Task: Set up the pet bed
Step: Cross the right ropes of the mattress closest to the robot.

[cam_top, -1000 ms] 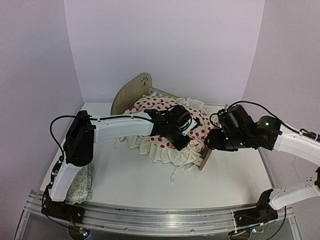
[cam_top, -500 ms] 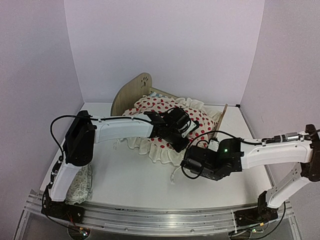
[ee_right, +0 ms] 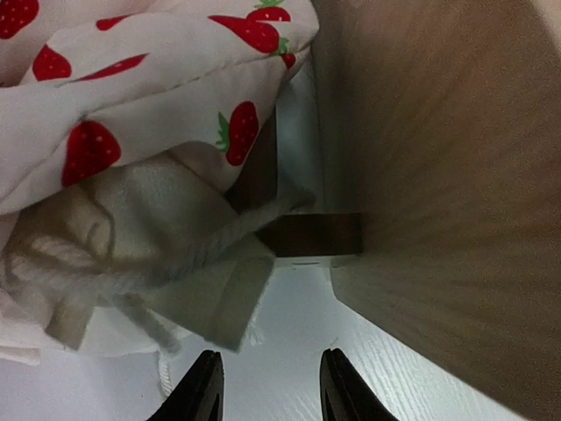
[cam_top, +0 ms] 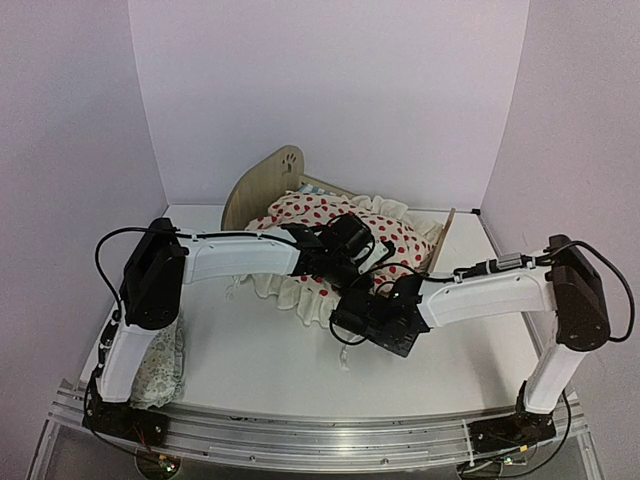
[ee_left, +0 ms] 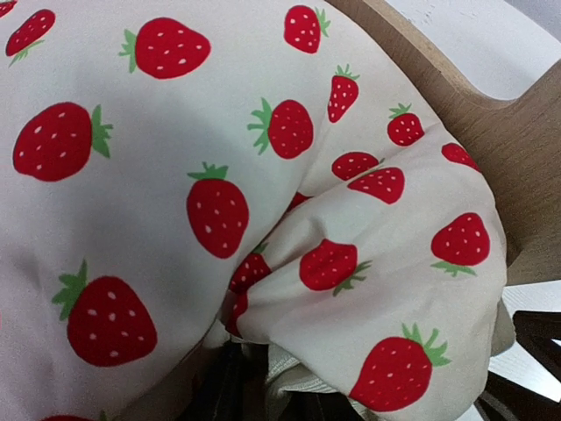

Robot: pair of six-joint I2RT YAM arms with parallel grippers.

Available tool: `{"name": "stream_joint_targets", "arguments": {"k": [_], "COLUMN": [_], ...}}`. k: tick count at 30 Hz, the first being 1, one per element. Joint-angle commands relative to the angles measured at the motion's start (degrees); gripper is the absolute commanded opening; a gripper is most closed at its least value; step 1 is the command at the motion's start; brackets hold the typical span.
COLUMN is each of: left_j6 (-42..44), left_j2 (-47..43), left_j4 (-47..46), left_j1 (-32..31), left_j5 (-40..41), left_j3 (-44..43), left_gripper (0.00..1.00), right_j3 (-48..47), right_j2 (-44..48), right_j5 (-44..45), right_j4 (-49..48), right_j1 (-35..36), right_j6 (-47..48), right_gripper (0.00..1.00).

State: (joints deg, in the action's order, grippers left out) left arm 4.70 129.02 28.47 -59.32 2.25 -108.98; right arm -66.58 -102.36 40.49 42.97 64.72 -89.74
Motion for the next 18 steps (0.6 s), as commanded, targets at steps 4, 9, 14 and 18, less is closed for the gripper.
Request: {"name": "stream_joint_targets", "arguments": {"k": [4,9,14,18], "left_j6": [1.1,1.7,2.7,3.3], "left_j2": [-4.0,-4.4,-4.3,-4.2], "left_j4": [0.8,-0.2,-0.4,-0.5], "left_j1": [5.3,6.6,7.0,7.0], "left_j5": [-8.7,-12.1,-13.6,-14.8], "left_j3": [3.1,4.5,5.1,5.2], "left_gripper": [0.23,0.23,0.23,0.23], "right_j3": [-0.2,1.1,2.2,3.0], "right_j2": [-3.5,-5.6,-7.0,-7.8], "right_j5": [-5.7,-6.9,-7.4,-7.6], "right_j4": [-8.4,-12.1,-14.0,-16.3], "right_j1": [-2.8,-4.3,-5.3,-5.5], "right_j6": [4.9,5.5,5.9,6.9], "right_gripper": [0.41,0.41,0.41,0.41]}}
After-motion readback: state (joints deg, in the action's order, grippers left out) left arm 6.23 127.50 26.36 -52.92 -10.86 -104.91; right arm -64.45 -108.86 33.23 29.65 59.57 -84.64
